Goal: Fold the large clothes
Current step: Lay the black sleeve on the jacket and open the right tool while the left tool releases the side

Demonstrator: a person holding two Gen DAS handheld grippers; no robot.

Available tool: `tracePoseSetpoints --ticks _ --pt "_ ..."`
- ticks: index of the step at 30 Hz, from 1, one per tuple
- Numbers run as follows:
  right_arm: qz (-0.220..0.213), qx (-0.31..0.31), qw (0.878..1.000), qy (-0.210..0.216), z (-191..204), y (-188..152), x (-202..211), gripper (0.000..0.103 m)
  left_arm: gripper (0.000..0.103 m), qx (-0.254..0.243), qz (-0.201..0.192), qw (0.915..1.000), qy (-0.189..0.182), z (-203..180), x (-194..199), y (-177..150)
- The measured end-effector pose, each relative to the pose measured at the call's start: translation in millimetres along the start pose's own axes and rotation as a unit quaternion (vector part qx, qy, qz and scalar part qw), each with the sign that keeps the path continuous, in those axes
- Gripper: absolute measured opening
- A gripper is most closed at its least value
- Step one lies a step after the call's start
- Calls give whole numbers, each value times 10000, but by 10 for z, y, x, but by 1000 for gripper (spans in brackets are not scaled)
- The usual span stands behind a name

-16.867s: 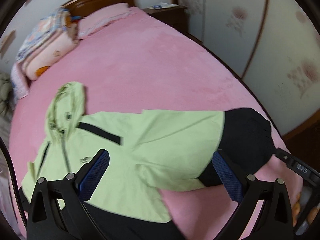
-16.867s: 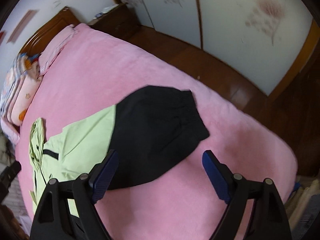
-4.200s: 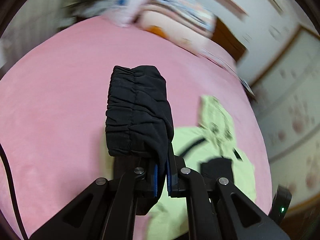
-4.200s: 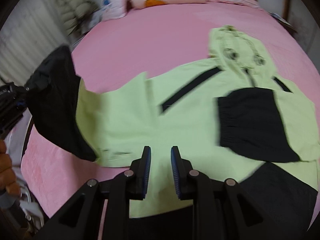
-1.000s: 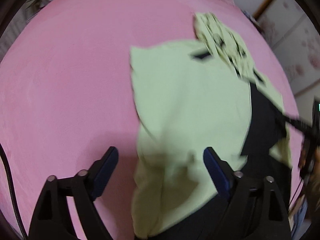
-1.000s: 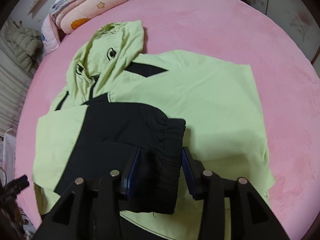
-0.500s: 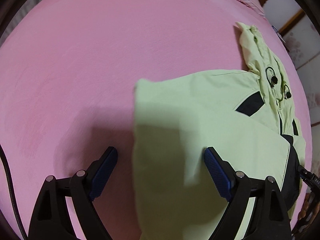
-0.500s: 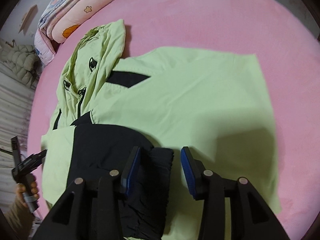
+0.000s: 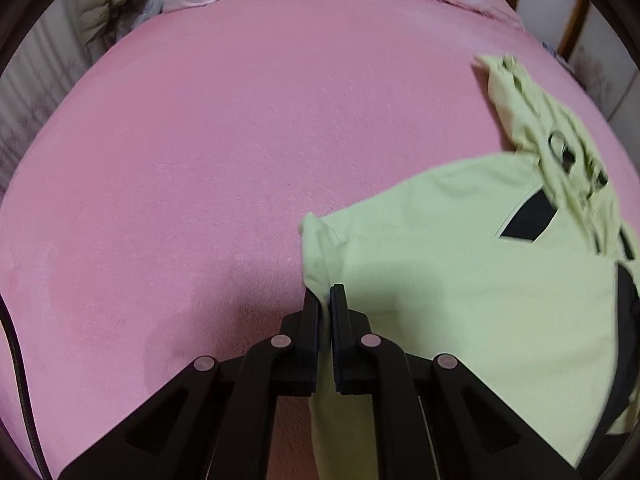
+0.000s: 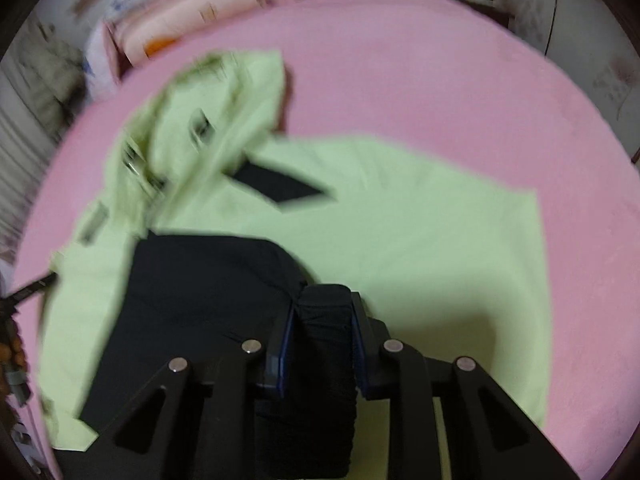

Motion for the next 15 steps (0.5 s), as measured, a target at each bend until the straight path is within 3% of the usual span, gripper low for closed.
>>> tracePoseSetpoints --ticks 4,6,7,9,10,12,15 --pt "107 -2 9997 -235 28 -32 -28 31 9 -112 40 9998 168 -3 52 34" --pt "226 -126 9991 -331 -11 -31 44 32 30 -145 60 9994 324 -18 195 76" --pt "168 -217 9990 -352 -29 -21 141 32 35 -174 0 9991 375 -38 281 95" --pt "-112 -317 9985 -426 -17 9 399 32 62 -290 -269 9983 419 -149 586 128" --pt "-259 -327 9980 -472 6 17 520 33 68 -310 -413 9980 372 -242 706 135" --pt "-552 -281 9971 -447 113 15 755 45 80 -323 -668 9971 171 -405 978 73" --pt "-784 -52 9968 -162 506 -54 1018 52 84 -252 -863 9956 -274 -723 1287 -127"
Point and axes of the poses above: each gripper's, at about its wrist camera, not at the fingertips, and x roughly against the way its jaws point, z to its left, y to its top, the point moved 8 cm from there along -x, roughly the way its jaws point, and after that the axes turned 10 degrees about -y, right-handed, at the moved point
